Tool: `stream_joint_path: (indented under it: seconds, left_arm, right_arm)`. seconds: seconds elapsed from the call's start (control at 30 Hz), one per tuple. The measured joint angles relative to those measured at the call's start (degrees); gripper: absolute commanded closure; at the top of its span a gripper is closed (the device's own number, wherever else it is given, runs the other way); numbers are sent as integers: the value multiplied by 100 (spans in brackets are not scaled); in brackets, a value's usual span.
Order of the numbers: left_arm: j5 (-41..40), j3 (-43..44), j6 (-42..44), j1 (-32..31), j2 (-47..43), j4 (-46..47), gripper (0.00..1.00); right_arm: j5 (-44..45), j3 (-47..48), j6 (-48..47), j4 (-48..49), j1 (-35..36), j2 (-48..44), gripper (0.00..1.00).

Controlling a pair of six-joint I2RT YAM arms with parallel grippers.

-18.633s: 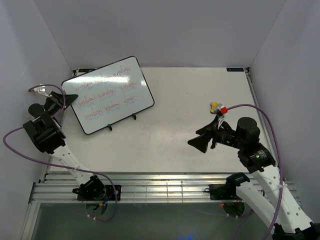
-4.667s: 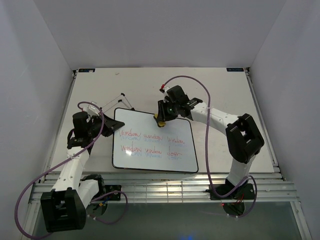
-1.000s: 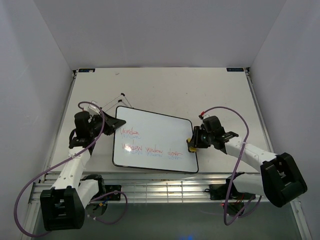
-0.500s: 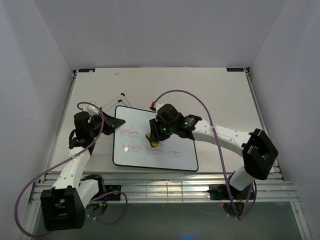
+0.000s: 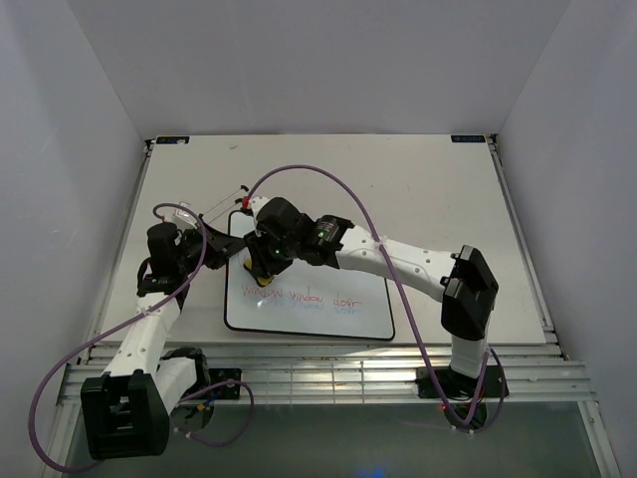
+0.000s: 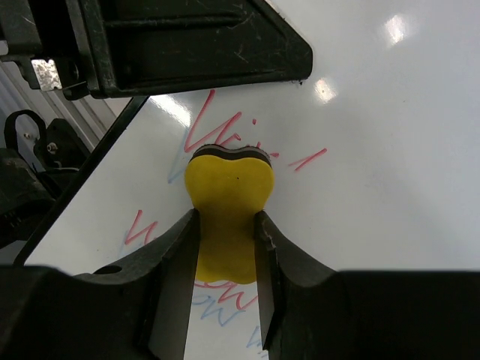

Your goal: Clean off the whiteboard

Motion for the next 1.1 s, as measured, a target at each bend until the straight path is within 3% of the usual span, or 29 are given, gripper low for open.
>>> stream_joint_path:
  seconds: [0.53, 1.1]
  left_arm:
    - [15, -4, -17, -26, -96, -28, 100]
    - [-31, -7, -28, -26, -136, -81, 100]
  right_arm:
    - [273, 118, -426, -382, -778, 219, 76]
    - [96, 782, -656, -295, 149, 417, 76]
